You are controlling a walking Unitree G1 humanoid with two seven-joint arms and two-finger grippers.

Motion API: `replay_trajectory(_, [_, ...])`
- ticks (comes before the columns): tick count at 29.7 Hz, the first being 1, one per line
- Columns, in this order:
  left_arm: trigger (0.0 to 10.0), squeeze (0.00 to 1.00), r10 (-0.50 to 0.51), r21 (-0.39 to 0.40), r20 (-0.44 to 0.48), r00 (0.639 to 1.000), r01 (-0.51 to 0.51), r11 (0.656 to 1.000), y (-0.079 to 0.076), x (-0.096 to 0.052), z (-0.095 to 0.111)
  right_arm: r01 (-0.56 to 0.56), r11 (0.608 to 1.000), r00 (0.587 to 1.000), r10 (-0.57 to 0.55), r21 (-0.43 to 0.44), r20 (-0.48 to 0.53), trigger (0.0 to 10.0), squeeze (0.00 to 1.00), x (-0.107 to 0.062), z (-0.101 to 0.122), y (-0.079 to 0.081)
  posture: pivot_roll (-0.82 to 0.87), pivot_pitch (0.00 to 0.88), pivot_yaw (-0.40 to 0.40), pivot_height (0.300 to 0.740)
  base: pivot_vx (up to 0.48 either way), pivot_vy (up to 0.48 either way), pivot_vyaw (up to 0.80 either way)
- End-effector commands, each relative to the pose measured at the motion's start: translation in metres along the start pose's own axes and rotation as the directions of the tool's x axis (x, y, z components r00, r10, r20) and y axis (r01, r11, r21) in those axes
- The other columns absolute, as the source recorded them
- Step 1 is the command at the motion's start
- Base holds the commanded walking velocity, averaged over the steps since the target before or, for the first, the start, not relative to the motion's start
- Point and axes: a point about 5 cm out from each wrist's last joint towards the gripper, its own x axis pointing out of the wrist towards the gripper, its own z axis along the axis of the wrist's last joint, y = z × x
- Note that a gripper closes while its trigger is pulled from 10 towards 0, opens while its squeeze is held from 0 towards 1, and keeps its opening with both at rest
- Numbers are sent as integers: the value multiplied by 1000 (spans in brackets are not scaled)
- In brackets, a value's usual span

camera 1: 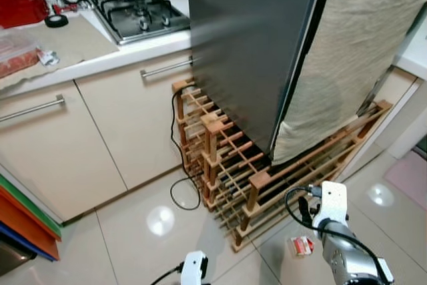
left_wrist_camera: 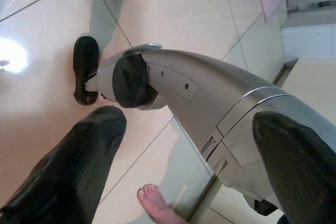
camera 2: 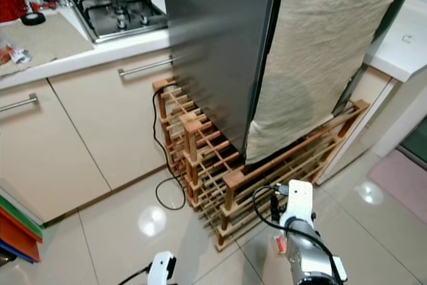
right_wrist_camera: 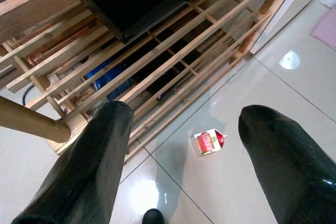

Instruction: Restocking fridge

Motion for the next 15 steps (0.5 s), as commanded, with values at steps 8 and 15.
replay_trajectory(8, [10000,0,-480,664,396,783,117,739,-234,-28,223,13,999,964,-1,-46,267,10000,8,-33,37,-6,33,13,-7,740,0,0,0])
replay_trajectory(15, [10000,0,-480,664,396,783,117,739,-234,-28,223,13,999,964,-1,-46,267,10000,8,-33,37,-6,33,13,-7,740,0,0,0])
